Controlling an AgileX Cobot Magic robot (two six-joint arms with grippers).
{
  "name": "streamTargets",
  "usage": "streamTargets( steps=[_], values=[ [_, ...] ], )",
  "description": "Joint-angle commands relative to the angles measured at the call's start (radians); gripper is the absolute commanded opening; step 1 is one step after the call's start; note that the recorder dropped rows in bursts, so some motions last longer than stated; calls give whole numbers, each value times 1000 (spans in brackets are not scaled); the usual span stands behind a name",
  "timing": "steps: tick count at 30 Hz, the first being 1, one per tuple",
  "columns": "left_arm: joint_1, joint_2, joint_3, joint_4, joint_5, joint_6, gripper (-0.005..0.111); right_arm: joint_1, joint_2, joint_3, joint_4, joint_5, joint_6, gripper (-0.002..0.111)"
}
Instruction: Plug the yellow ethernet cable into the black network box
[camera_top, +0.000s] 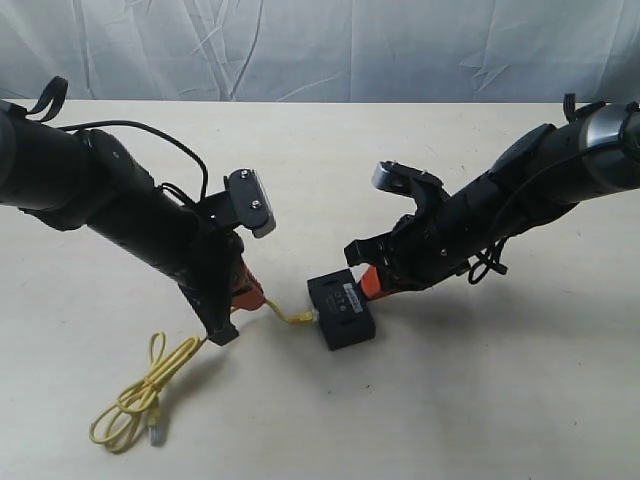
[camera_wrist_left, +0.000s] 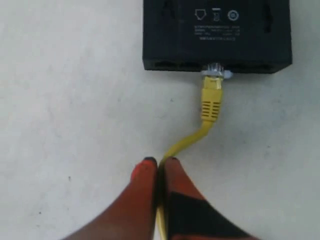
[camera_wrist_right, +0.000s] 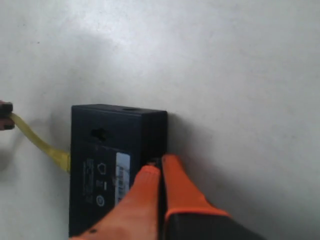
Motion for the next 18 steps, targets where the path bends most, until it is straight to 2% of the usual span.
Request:
streamTargets(
  steps=[1, 10, 18],
  values=[
    [-6, -9, -2, -66, -12, -3, 0, 6, -12, -2, -39, 31, 53, -1],
    [-6, -9, -2, 19, -8, -3, 0, 6, -16, -2, -110, -44, 108, -1],
    [-6, -9, -2, 59, 5, -4, 0, 6, -43, -2, -260, -104, 242, -1]
  ],
)
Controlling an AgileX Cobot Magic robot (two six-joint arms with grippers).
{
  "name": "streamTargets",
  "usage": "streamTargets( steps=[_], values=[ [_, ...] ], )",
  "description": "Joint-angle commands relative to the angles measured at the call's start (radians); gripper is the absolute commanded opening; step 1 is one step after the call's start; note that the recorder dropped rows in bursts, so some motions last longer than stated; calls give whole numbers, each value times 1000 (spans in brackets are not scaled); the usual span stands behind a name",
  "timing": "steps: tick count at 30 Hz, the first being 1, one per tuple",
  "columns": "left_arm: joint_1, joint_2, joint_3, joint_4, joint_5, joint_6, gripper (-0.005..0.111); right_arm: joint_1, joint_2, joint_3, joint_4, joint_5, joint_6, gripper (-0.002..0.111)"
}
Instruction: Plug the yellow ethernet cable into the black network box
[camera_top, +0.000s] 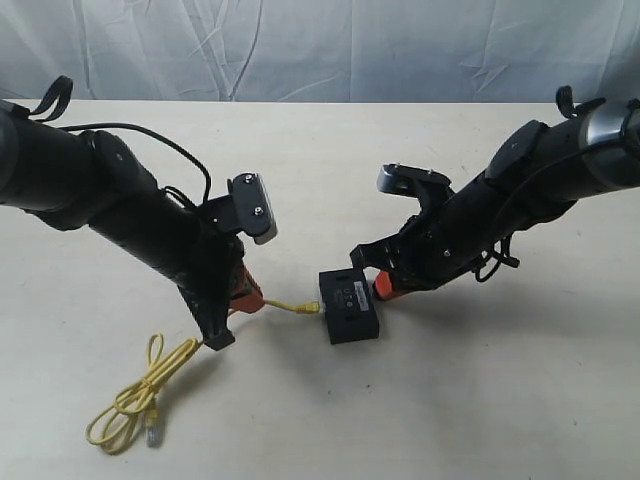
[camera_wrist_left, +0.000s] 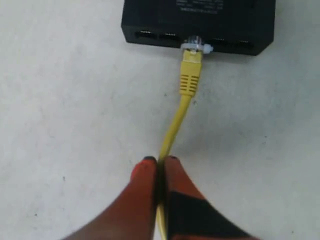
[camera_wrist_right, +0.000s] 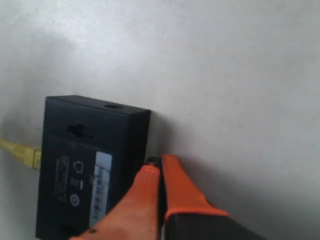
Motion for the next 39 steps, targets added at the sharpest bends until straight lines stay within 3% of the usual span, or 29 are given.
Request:
streamTargets(
  steps=[1, 19, 33, 39],
  values=[
    [-2, -9, -2, 5, 8, -4, 0, 1, -23, -2, -65, -19, 50, -1],
    [-2, -9, -2, 2, 22, -4, 0, 75, 7, -2, 1, -4, 13, -1],
    [-2, -9, -2, 2, 22, -4, 0, -57, -31, 0, -28, 14, 30, -1],
    [-2, -9, -2, 2, 24, -4, 0, 37, 4, 0, 9, 23, 19, -1]
  ],
)
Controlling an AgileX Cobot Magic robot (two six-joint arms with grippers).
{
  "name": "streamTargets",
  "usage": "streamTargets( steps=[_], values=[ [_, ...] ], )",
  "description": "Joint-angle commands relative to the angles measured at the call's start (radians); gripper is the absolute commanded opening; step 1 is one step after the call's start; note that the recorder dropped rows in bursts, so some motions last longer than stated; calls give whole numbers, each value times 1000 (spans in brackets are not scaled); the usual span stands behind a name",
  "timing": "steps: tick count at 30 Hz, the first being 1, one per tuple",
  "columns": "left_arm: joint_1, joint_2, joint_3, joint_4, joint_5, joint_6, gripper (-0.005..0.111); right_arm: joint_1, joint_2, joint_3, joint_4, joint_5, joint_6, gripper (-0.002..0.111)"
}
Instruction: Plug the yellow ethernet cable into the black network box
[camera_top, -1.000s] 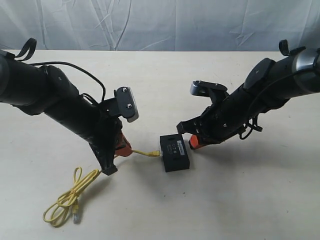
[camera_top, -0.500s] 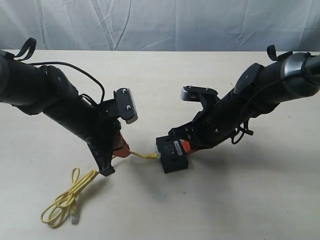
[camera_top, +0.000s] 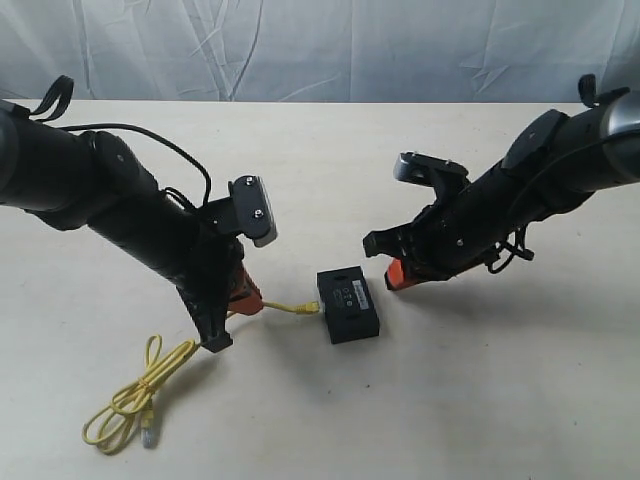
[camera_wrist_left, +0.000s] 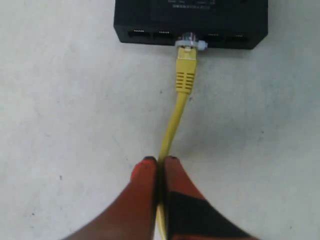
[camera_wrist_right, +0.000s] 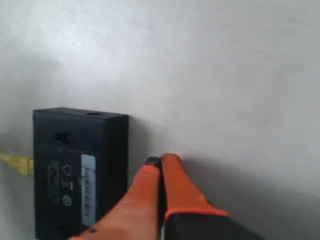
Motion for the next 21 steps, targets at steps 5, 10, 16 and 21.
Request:
streamTargets(
  steps=[5, 10, 16, 21],
  values=[
    [-2, -9, -2, -17, 18, -4, 0, 80, 25, 0, 24, 7, -18, -1],
    [-2, -9, -2, -17, 21, -4, 0, 1, -9, 0, -2, 35, -18, -1],
    [-2, -9, -2, -17, 23, -4, 0, -20, 3, 0, 3, 43, 3, -1],
    [-2, -9, -2, -17, 23, -4, 0, 64, 16, 0, 117, 59, -93, -1]
  ],
)
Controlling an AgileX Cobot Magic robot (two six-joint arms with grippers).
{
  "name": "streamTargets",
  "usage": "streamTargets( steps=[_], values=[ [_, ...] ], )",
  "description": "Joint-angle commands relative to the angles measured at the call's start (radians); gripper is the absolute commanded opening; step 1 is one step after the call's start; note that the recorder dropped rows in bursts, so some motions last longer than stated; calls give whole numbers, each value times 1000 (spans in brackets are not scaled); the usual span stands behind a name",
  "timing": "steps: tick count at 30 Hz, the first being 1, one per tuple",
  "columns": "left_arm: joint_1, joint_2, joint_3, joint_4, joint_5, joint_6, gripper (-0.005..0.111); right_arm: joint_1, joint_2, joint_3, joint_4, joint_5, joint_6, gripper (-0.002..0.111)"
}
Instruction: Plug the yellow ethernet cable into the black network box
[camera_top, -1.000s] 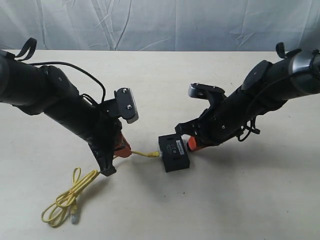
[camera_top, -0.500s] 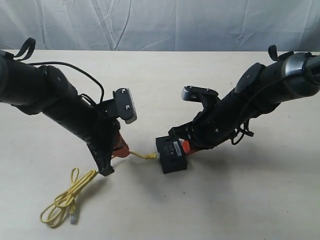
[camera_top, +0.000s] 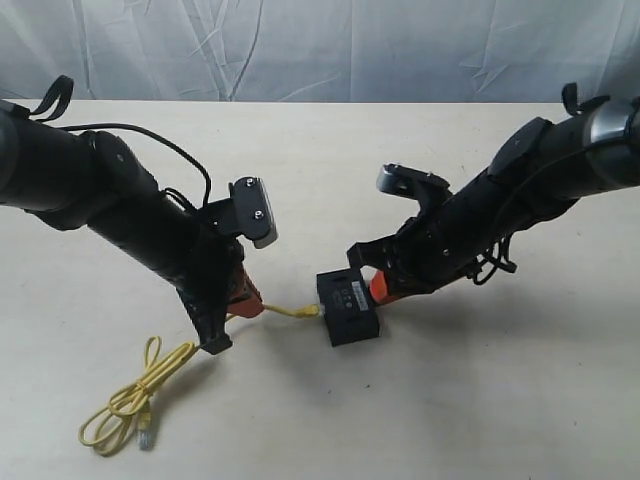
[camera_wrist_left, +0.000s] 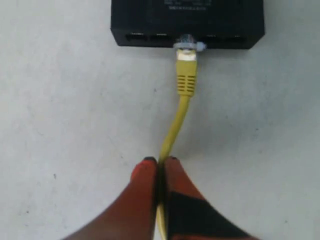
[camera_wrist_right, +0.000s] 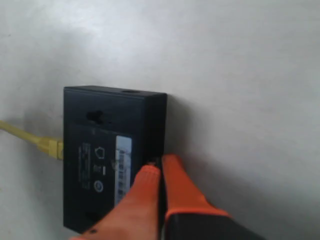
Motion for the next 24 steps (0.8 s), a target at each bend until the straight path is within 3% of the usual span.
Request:
streamTargets(
  steps=[1, 10, 17, 20, 24],
  values=[
    [-2, -9, -2, -20, 8, -4, 0, 27, 2, 0, 52, -13, -44, -1],
    [-2, -9, -2, -25, -18, -4, 0, -155, -116, 0, -22, 3, -3, -1],
    [-2, -9, -2, -24, -20, -4, 1, -170, -190, 0, -29, 23, -2, -1],
    [-2, -9, -2, -24, -20, -4, 10, -170, -188, 0, -31, 35, -2, -1],
    [-2, -9, -2, -24, -21, -4, 32, -170, -188, 0, -31, 39, -2, -1]
  ],
)
